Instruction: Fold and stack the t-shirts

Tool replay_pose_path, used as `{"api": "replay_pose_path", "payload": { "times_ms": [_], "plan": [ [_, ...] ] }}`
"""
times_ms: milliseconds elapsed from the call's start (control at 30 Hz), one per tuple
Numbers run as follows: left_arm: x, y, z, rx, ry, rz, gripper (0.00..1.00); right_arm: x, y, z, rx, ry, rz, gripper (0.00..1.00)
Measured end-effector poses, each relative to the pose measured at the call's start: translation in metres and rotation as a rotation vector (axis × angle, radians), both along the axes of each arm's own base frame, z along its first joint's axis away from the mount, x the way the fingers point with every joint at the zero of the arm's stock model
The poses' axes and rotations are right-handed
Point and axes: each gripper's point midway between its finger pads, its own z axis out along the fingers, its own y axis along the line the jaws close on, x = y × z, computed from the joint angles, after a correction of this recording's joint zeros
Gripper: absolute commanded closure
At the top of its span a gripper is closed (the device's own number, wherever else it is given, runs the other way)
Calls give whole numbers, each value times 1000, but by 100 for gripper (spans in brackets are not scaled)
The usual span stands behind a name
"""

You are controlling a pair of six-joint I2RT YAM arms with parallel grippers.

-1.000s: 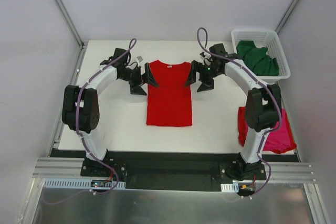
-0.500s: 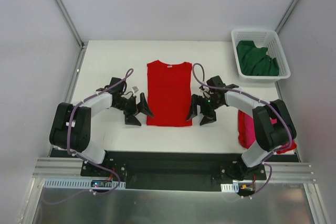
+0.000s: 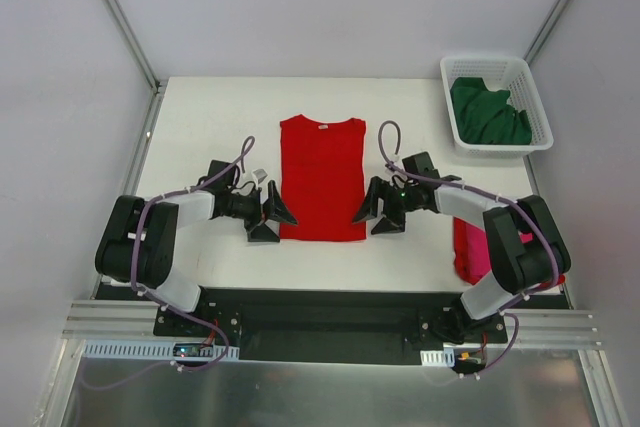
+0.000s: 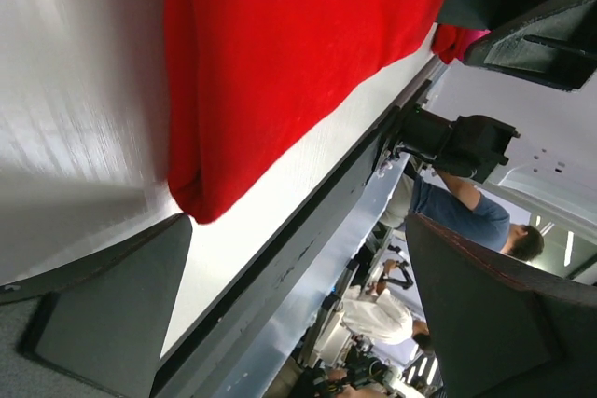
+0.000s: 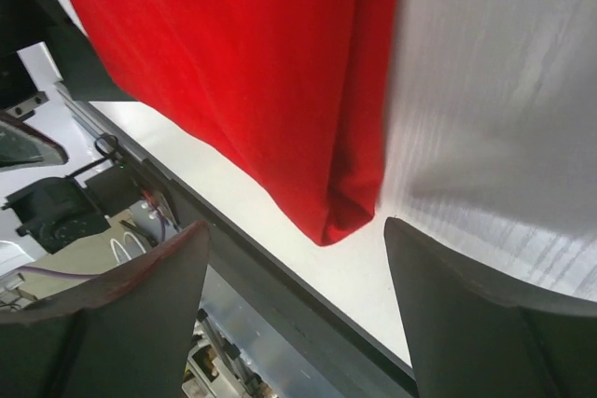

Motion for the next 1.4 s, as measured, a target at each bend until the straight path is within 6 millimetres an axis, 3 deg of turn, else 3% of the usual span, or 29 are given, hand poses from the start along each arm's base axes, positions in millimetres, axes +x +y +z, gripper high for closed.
{"api": "replay_pose_path", "payload": {
  "times_ms": [300, 500, 700, 1400],
  "plan": [
    [25, -1, 2, -52, -16, 0, 1, 8, 1, 2, 38, -11, -28, 21],
    [23, -2, 1, -56, -17, -7, 1, -11, -5, -13, 29, 52, -38, 22],
    [17, 0, -4, -51, -2, -12, 1, -16, -3, -12, 55, 63, -44, 21],
    [2, 6, -8, -5, 39, -26, 1, -8, 4, -11, 93, 73, -75, 22]
  ]
}}
